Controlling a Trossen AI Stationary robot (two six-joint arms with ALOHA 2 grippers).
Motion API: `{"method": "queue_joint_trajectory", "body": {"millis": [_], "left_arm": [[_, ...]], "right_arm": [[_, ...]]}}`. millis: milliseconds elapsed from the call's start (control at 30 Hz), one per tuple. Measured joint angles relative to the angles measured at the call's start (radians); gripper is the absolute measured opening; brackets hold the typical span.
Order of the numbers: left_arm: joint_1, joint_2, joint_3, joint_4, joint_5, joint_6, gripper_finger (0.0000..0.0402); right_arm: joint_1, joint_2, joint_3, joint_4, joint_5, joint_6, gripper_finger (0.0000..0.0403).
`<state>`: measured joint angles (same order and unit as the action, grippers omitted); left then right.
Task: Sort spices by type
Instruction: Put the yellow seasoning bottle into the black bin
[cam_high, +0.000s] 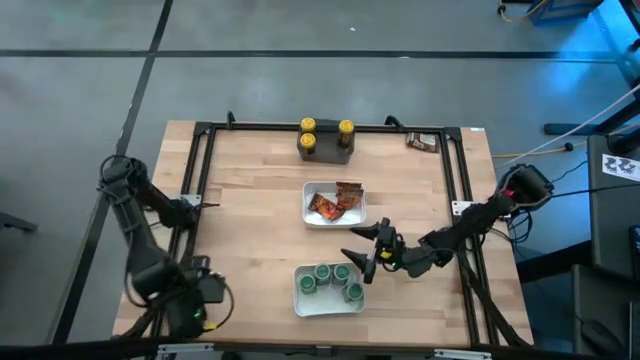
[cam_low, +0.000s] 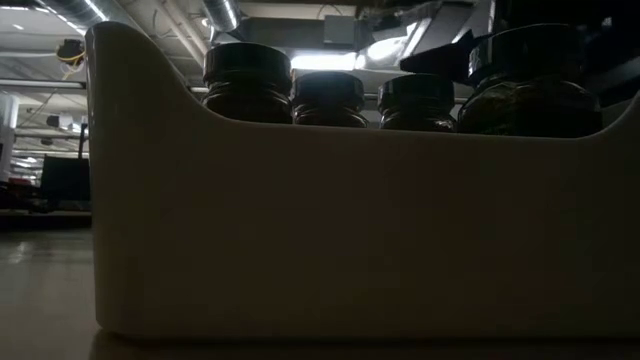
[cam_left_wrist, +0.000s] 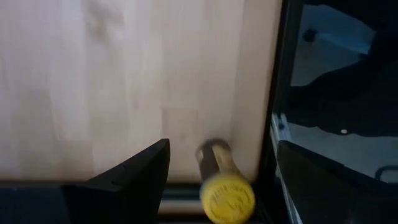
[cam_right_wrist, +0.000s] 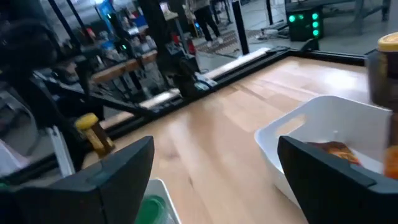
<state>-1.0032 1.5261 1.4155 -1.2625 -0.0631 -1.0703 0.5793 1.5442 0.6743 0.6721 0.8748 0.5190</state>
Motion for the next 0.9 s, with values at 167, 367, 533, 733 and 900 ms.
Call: {"method": "queue_joint_trajectory", "body": {"millis": [167,367,533,733,900], "left_arm": [[-0.105,0.000,-0.005,-0.010,-0.030,-0.137,0.0280],[-0.194,0.005,-0.072,-0.002,-0.028,-0.281,0.0280],[-0.219,0.005,-0.125,0.061,-0.008,-0.356,0.0280],[-0.231,0.005,-0.186,0.146,-0.003,-0.377,0.0280],[-0.235,0.005,-0.214,0.151,0.001,-0.404,0.0280]], "right_arm": [[-0.003,0.060,0.001,0.095,-0.022,0.000,0.0342],[-0.003,0.080,0.001,0.120,-0.030,0.026,0.0342],[-0.002,0.080,0.001,0.125,-0.030,0.027,0.0342],[-0.003,0.080,0.002,0.128,-0.030,0.027,0.0342],[-0.003,0.080,0.002,0.127,-0.061,0.026,0.0342]]}}
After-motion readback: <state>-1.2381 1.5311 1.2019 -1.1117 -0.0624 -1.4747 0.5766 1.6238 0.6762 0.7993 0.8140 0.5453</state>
